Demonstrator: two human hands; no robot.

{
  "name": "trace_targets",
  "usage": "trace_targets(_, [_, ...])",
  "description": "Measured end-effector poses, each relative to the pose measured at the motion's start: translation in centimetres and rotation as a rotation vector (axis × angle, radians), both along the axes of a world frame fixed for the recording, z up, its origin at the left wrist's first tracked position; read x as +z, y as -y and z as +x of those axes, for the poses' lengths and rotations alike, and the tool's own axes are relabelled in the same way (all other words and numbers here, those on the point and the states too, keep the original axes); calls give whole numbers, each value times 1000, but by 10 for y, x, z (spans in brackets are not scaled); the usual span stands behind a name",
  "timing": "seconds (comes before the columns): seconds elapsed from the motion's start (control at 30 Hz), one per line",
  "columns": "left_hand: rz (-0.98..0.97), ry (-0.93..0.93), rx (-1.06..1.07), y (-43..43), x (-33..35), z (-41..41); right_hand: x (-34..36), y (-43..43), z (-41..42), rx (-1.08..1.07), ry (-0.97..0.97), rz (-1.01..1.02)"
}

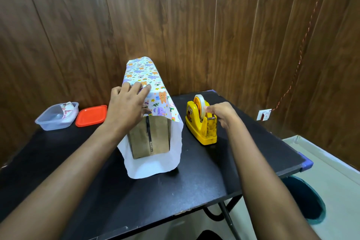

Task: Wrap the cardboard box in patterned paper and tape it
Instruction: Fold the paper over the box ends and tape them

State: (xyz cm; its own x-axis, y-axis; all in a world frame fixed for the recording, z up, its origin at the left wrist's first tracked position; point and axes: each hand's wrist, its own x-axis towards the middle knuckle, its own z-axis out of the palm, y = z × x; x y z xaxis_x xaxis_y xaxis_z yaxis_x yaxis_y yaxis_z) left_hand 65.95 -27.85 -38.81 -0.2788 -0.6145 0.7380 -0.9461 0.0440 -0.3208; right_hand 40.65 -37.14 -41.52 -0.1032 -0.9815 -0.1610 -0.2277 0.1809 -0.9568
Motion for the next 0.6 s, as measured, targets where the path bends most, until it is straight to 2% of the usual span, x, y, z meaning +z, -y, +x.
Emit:
trace_targets(0.2, [0,-1,0,1,0,0,8,-3,-9,-3,-4,48])
trace_targets(0.37, [-7,4,-2,1,0,0,-33,-20,-12,-61,158,126])
trace_targets(0.6, [-16,-4,-11,4,-2,2,-61,-27,-1,-180,353,-12])
